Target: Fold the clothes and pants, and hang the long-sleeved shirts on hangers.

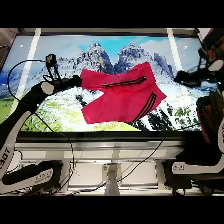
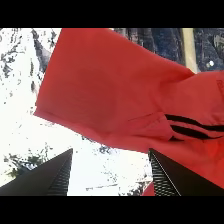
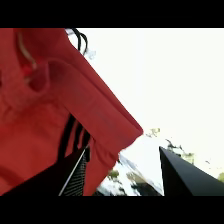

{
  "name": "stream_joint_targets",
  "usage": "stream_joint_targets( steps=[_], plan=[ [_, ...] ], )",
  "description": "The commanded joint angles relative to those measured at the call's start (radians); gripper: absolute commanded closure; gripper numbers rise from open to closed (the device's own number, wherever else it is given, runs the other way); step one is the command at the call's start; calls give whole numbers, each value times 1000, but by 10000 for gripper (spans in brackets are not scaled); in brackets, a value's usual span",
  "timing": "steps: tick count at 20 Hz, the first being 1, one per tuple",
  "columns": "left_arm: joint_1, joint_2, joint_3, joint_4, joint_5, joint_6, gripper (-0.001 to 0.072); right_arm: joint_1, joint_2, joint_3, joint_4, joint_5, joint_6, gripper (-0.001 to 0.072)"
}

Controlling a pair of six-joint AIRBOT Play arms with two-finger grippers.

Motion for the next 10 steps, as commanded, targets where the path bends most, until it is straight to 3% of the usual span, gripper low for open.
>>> stream_joint_targets(
  steps=[1,10],
  plan=[
    [-8,2,0,-3,-35,0,157,-110,-53,-26,161,212,-81,236],
    [-11,2,0,-3,-11,0,157,-106,-137,-173,276,34,-196,232]
  ],
)
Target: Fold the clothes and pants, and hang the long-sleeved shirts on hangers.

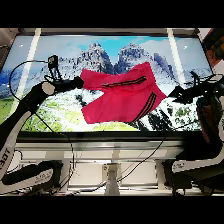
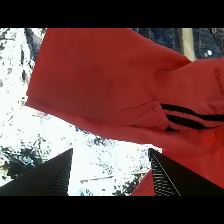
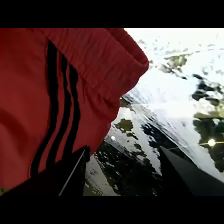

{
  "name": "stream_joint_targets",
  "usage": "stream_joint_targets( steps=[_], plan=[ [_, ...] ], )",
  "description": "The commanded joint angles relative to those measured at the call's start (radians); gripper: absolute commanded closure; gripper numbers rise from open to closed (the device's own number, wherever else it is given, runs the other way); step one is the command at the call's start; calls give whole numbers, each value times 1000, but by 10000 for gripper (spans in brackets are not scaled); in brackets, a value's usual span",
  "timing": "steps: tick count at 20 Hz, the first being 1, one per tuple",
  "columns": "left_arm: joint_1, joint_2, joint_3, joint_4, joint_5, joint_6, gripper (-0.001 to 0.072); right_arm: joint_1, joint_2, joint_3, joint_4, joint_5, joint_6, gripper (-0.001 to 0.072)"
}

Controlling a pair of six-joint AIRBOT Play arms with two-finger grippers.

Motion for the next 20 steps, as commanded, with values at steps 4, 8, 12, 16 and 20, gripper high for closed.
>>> stream_joint_targets(
  steps=[4,8,12,16,20],
  plan=[
    [-1,1,0,0,16,0,157,-4,-72,-56,127,-137,-33,233],
    [-1,1,0,0,16,0,157,-4,-101,-60,159,-190,-37,259],
    [-1,1,0,0,16,0,157,-4,-113,-63,192,-214,-68,263],
    [-1,1,0,0,16,0,157,25,-114,-63,193,-246,-78,267],
    [-1,1,0,0,14,-30,157,95,-114,-62,193,-281,-124,482]
  ],
)
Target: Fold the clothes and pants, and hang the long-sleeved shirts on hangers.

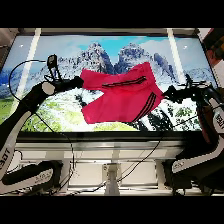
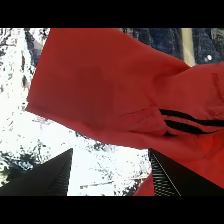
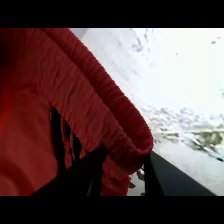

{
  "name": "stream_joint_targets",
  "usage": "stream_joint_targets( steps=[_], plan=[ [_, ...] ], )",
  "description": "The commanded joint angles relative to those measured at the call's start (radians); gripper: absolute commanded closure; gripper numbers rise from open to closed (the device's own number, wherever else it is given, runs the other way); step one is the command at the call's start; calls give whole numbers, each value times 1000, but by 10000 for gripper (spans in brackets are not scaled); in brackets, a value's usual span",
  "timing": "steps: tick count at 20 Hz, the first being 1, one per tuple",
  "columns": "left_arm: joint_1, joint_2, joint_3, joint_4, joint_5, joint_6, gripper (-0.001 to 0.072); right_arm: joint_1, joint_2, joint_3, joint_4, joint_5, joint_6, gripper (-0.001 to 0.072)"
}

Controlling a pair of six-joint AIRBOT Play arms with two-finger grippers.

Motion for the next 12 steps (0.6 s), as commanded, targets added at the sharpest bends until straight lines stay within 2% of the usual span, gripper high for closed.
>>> stream_joint_targets(
  steps=[1,3,7,10,12],
  plan=[
    [0,1,0,0,-6,-37,157,51,0,1,12,-34,-32,603],
    [1,3,0,1,-50,-44,156,71,3,1,21,-37,-31,694],
    [1,3,-10,20,-294,-39,137,95,25,1,133,-44,-31,694],
    [14,3,-73,19,-408,22,123,103,32,3,150,-42,-29,695],
    [39,3,-130,19,-445,33,123,103,32,3,151,-32,-26,694]
  ],
)
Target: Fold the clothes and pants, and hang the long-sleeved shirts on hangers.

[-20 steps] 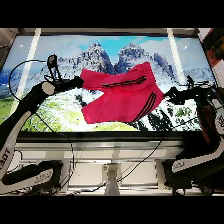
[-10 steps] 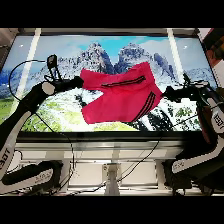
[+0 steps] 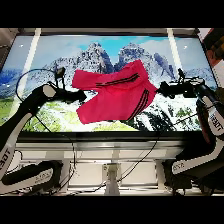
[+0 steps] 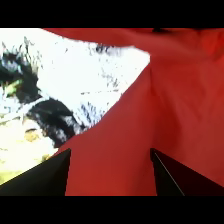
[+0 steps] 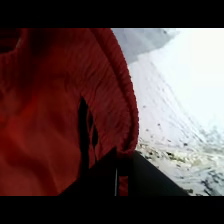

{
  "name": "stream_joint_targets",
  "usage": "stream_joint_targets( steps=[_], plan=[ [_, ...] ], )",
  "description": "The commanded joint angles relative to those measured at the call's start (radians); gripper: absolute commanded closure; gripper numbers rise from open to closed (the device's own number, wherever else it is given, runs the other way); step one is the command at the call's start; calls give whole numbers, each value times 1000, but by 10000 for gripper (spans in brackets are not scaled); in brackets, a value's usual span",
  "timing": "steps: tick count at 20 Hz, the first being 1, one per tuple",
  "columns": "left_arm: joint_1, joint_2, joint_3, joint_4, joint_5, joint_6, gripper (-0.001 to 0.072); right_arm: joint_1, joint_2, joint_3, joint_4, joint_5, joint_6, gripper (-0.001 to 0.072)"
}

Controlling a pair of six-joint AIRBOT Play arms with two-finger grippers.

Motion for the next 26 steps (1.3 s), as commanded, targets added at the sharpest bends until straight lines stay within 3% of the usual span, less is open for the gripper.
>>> stream_joint_targets(
  steps=[1,4,7,9,11,18,19,23,24,26],
  plan=[
    [40,2,-93,2,-111,35,123,6,4,1,33,13,3,695],
    [121,31,-181,-22,-80,63,123,6,4,1,45,16,3,695],
    [181,72,-212,-132,-80,212,123,6,4,1,45,16,2,695],
    [183,73,-217,-136,-81,221,117,6,4,1,45,16,2,695],
    [175,68,-237,-157,-80,221,-1,6,4,1,45,16,2,695],
    [91,6,-277,-311,-2,273,12,6,4,1,45,22,2,694],
    [69,-7,-277,-321,31,274,32,6,4,1,45,29,2,695],
    [26,-5,-267,-412,159,294,499,6,4,1,44,59,2,694],
    [26,8,-254,-424,165,332,554,6,4,1,44,70,2,695],
    [33,47,-216,-424,166,410,600,6,4,1,45,104,1,695]
  ],
)
